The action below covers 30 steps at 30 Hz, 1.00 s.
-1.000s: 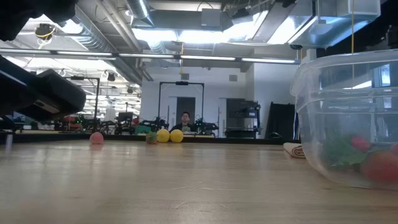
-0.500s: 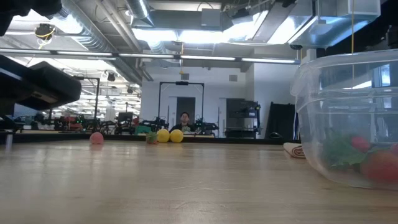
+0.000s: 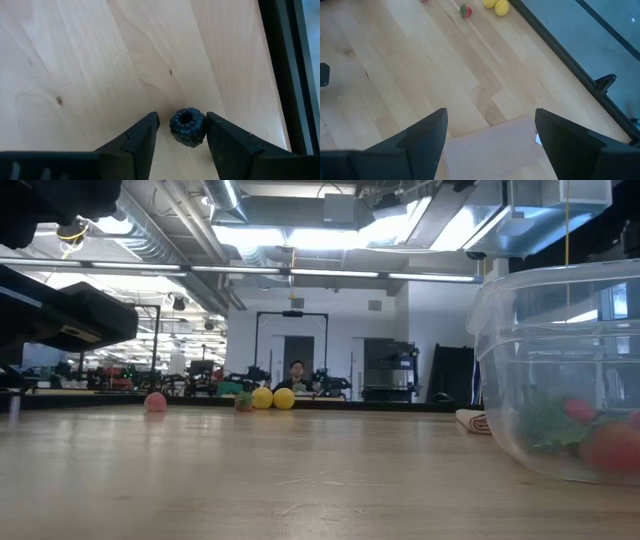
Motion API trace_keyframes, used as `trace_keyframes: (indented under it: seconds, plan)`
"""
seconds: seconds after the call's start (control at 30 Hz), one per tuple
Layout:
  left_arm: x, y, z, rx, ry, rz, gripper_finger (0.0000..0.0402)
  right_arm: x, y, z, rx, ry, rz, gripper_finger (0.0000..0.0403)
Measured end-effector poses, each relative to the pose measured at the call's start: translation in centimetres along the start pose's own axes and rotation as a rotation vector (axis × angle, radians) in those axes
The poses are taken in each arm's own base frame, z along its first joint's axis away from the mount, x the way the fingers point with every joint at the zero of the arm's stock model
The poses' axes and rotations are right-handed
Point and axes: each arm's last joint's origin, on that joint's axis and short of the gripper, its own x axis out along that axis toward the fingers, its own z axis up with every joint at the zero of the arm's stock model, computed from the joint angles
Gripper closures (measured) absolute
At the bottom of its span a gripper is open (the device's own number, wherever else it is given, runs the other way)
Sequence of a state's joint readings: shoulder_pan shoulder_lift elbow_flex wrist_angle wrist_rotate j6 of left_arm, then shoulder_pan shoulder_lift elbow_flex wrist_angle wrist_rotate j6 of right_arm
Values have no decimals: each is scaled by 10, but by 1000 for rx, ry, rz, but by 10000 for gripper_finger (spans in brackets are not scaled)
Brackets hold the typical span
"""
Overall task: Pick and placing Produce into tupperware
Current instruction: Put the blackberry into the transparent container
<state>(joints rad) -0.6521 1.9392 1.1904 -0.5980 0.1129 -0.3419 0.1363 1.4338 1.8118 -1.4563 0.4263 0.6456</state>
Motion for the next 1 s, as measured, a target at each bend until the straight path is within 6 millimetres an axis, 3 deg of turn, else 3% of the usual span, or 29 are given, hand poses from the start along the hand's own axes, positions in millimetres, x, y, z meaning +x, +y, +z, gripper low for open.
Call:
trace_keyframes:
  seconds: [0.27, 0.57, 0.8, 0.9, 1.0]
  plan:
    - [0, 1, 0, -35, 2, 1, 259, 0, 0, 0, 0, 0, 0, 102]
    - [0, 2, 0, -42, 10, -14, 318, 0, 0, 0, 0, 0, 0, 102]
    - [-3, 9, 3, -45, 7, -31, 318, 0, 0, 0, 0, 0, 0, 102]
    - [-11, 18, 4, -63, -8, -25, 314, 0, 0, 0, 0, 0, 0, 102]
    - [-27, 40, 7, -101, -55, 61, 318, 0, 0, 0, 0, 0, 0, 102]
